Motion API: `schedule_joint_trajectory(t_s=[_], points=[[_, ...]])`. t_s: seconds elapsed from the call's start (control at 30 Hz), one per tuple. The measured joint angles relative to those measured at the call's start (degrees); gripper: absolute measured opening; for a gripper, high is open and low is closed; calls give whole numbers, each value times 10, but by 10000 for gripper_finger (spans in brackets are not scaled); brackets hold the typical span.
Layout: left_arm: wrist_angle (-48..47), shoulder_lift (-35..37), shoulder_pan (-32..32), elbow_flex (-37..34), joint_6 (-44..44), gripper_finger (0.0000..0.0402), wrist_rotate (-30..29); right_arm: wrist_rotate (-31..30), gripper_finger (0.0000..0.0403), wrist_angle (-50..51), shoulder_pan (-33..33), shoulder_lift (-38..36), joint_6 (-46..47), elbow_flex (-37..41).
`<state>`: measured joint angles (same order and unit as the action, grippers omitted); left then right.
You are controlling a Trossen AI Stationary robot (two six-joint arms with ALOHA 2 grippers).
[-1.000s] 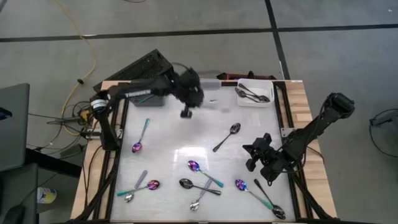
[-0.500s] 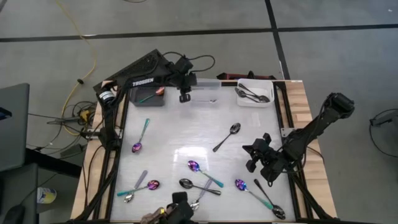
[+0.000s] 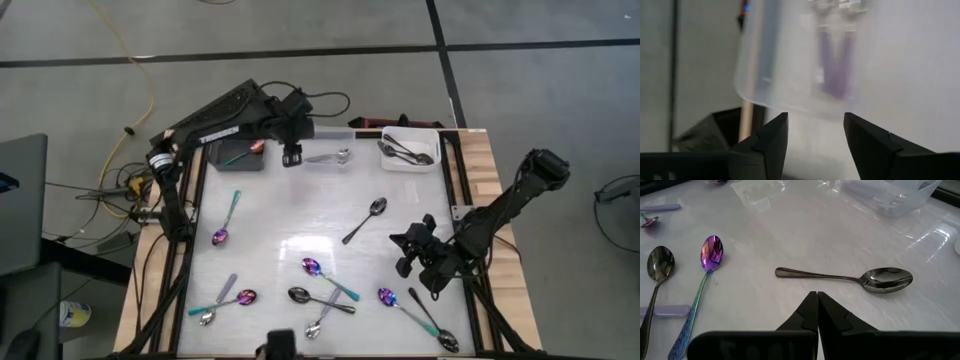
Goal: Sort silverware by color (type)
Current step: Put the blue spoon into the black bin
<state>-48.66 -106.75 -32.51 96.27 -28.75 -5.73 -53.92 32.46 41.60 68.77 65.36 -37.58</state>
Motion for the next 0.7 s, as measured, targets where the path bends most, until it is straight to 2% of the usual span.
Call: schedule_joint_trajectory(t_s=[0.2,0.33,0.4,0.53,0.63,0.7], points=[[-169,63,30,29,93,180,76,0,25,-3,-1,0,0,0],[-254,105,57,5,156,178,175,0,25,-6,-1,0,-8,0],[-253,135,84,-38,179,177,205,0,25,-14,-1,0,-25,0],[-258,208,152,-158,229,174,210,0,25,-30,-1,0,-56,0],[-249,265,202,-256,292,174,204,0,25,-36,-1,0,-81,0],[-236,300,225,-318,358,174,172,0,25,-41,-1,0,-100,0]])
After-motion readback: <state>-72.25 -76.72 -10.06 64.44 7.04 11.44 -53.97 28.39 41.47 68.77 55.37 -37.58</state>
